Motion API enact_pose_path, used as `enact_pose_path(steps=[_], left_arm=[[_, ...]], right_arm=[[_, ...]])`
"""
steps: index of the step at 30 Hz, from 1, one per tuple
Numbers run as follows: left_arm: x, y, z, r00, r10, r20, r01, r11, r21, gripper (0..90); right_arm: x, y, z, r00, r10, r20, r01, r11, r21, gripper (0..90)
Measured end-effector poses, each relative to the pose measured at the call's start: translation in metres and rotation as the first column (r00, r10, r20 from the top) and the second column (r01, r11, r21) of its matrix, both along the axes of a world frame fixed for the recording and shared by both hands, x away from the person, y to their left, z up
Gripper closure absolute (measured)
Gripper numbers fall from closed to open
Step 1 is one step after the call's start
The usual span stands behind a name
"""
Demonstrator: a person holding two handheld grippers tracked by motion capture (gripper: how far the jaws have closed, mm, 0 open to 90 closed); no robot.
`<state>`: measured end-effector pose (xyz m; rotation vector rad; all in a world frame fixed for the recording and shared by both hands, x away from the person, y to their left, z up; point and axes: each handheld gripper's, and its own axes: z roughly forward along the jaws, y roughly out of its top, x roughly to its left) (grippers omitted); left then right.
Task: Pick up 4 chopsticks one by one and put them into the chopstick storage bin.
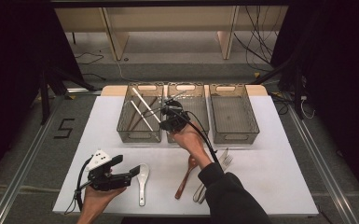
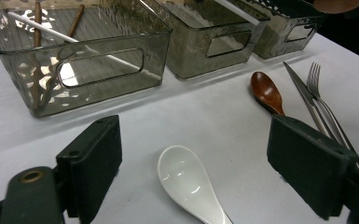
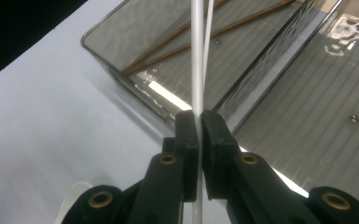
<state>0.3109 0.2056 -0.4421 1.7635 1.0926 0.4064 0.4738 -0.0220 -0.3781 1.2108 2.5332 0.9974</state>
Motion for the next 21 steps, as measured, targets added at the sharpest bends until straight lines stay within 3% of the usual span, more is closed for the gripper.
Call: enact_pose_path(steps=[21], left_arm=[[0.000,0.000,0.000,1.0000,-0.004,0.000,0.004,1.0000,-0.003,17.6]], right_arm=[[0.031,0.027,-0.008,0.9975,-0.054,-0.045,0.054,0.999,-0.007,86.5]])
